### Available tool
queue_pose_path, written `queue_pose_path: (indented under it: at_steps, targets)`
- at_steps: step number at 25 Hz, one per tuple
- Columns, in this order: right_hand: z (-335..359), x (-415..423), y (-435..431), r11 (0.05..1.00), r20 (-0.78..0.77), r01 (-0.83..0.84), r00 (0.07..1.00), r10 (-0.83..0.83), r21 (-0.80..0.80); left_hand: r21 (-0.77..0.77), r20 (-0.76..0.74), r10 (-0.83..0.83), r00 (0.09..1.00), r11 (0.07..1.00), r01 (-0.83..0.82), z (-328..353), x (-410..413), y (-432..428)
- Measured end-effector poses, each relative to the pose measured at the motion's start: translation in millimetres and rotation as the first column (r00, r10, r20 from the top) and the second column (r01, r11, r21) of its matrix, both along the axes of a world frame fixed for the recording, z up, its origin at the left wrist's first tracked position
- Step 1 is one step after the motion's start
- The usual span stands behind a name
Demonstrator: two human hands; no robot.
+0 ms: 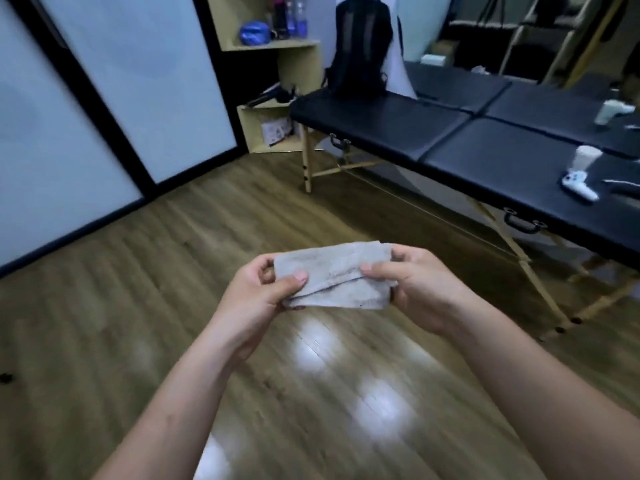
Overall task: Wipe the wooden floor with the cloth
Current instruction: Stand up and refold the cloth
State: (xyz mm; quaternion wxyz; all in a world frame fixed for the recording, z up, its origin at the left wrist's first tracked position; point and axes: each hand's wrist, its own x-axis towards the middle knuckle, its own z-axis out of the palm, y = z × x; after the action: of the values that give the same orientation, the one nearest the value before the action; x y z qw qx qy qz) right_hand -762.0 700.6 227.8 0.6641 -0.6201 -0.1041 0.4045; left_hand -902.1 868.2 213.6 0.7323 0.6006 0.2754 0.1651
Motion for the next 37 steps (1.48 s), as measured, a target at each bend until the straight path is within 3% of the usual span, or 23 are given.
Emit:
queue_pose_path:
  at_steps: [5, 10, 18, 25, 28, 31, 37]
  targets:
    - [-37.2, 105.3, 105.3, 0.993, 0.183, -0.071, 0.979, 0.087, -0.09, 0.122, -0.049, 0.109, 0.993, 0.987, -0.102, -29.4, 89.8, 91.6]
    - [-28.8, 224.4, 222.0, 0.989, 0.195, -0.118, 0.972, 0.133, -0.09, 0.036, -0.061, 0.286, 0.956, 0.958, -0.284, -12.1, 194.2, 185.9]
    - [-13.7, 375.8, 431.1, 0.982, 0.297, -0.173, 0.936, 0.19, -0.081, 0.167, 0.035, 0.536, 0.843, 0.829, -0.534, -9.7, 345.9, 382.3]
    - [-11.9, 517.4, 615.6, 0.971, 0.281, -0.139, 0.94, 0.192, -0.197, 0.183, 0.046, 0.388, 0.921, 0.903, -0.389, -31.3, 494.1, 578.6]
    - [-0.9, 577.1, 661.7, 0.983, 0.302, -0.004, 0.952, 0.06, -0.183, 0.234, 0.024, 0.234, 0.972, 0.944, -0.233, -26.9, 566.5, 642.8]
    - [-1.6, 644.6, 716.0, 0.975, 0.375, 0.133, 0.925, -0.058, -0.178, 0.393, -0.005, 0.182, 0.983, 0.905, -0.165, -30.7, 649.9, 708.1]
    - [-55.4, 812.3, 838.4, 0.952, 0.505, 0.214, 0.86, -0.077, -0.219, 0.536, -0.065, 0.177, 0.982, 0.836, -0.115, -65.0, 822.4, 819.0]
